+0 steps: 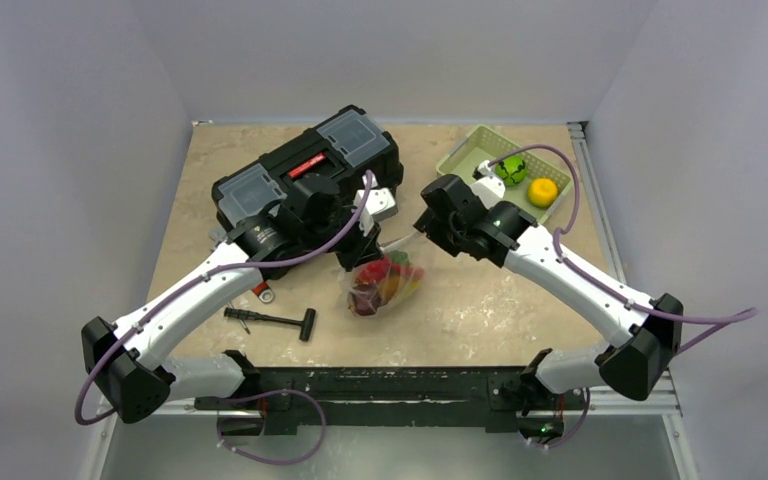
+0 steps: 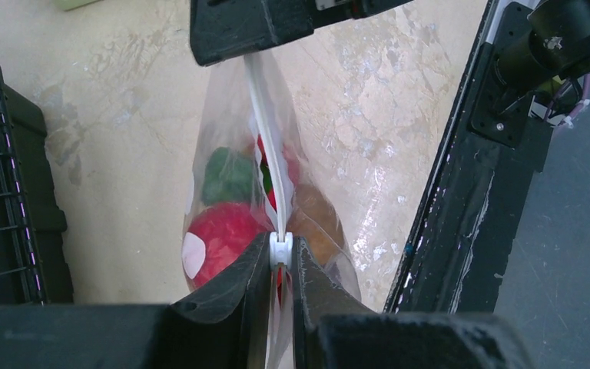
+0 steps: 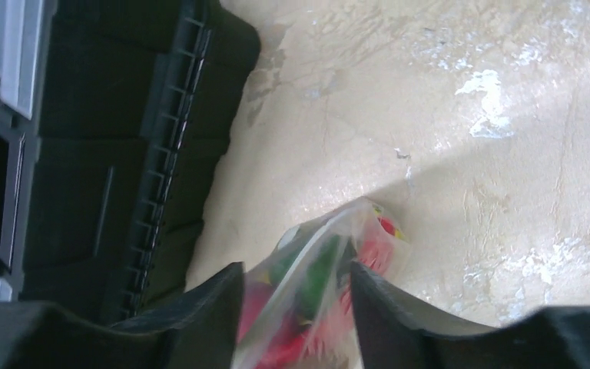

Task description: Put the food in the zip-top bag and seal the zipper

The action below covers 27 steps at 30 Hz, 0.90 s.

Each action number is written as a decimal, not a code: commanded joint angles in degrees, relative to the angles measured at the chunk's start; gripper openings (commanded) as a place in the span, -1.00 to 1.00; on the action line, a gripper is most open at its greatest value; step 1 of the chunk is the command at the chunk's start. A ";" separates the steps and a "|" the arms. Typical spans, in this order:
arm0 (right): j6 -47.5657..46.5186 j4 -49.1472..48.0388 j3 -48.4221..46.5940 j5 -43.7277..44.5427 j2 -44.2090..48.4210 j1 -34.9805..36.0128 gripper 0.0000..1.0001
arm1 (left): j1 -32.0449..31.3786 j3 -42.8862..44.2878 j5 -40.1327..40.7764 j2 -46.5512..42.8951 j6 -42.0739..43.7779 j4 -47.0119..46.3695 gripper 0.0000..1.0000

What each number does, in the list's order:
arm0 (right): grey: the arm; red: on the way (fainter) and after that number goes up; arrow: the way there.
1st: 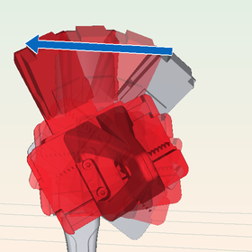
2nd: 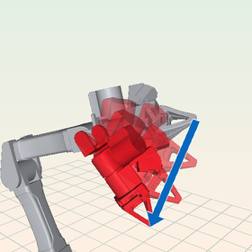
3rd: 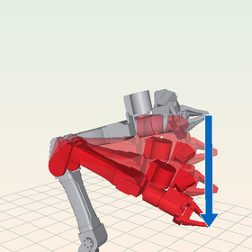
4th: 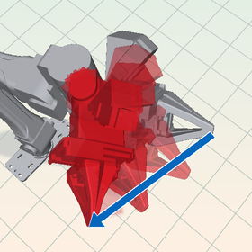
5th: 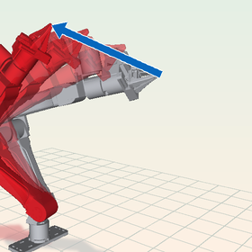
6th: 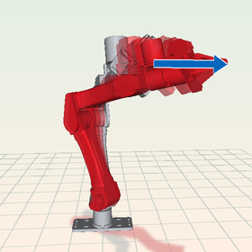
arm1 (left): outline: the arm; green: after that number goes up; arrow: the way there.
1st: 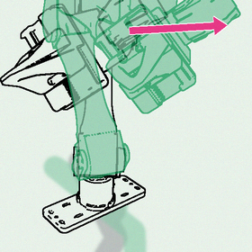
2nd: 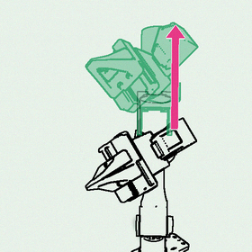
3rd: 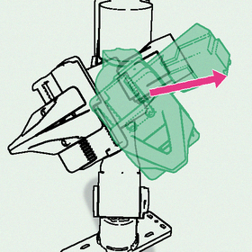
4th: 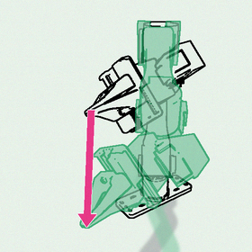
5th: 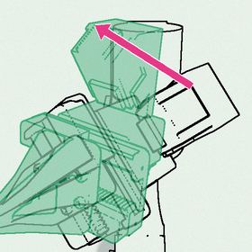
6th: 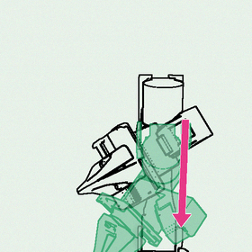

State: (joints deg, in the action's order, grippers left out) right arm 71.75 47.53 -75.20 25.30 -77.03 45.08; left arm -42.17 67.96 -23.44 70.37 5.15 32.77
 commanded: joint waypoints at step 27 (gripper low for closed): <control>11.93 5.65 -7.63 9.89 -2.51 3.22 -1.00 | -2.64 10.36 -5.15 3.64 -4.69 8.71 0.31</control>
State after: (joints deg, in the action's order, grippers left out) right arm 81.32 53.01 -79.59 32.05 -80.20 48.36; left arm -44.29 73.19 -24.77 69.38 0.64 37.15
